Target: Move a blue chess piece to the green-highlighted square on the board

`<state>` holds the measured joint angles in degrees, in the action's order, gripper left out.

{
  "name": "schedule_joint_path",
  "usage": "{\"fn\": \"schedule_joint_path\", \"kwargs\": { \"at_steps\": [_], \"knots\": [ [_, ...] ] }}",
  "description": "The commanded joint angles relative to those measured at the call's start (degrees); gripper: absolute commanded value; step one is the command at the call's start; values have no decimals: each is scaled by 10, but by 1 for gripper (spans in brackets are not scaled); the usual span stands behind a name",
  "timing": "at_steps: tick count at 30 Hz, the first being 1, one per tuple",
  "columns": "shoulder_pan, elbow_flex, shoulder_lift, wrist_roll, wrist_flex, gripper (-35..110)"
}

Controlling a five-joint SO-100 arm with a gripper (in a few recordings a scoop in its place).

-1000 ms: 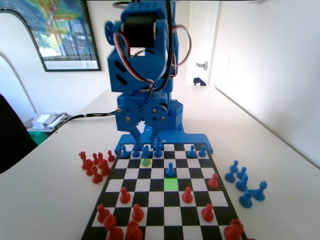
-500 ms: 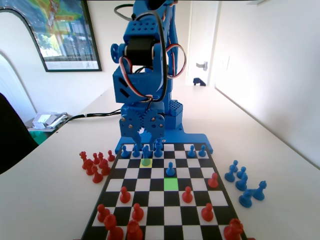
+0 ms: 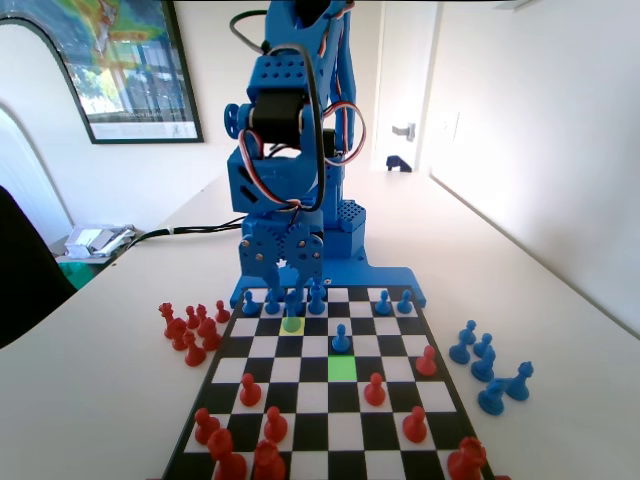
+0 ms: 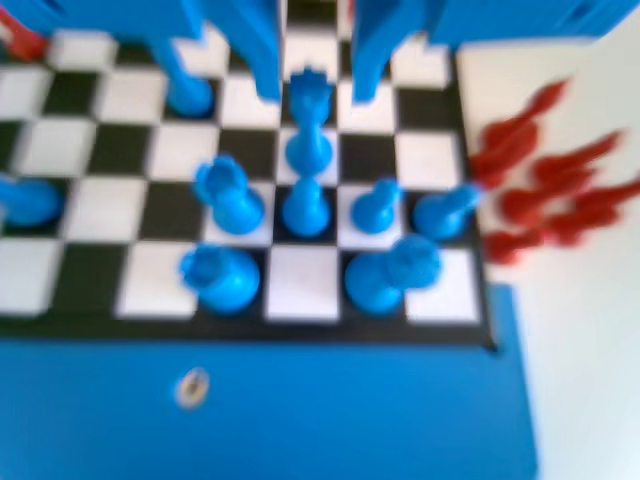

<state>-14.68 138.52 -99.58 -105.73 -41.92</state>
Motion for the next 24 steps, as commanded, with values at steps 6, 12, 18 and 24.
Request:
{"fn": "schedule_joint_path", "kwargs": {
  "at_steps": [6, 12, 18, 24],
  "knots": [
    [-10, 9, -37, -12, 18, 11],
    [-8, 14, -21, -11, 41, 11],
    [-5, 23, -6, -9, 66, 11],
    [-2, 34, 4, -7, 91, 11]
  ]
}}
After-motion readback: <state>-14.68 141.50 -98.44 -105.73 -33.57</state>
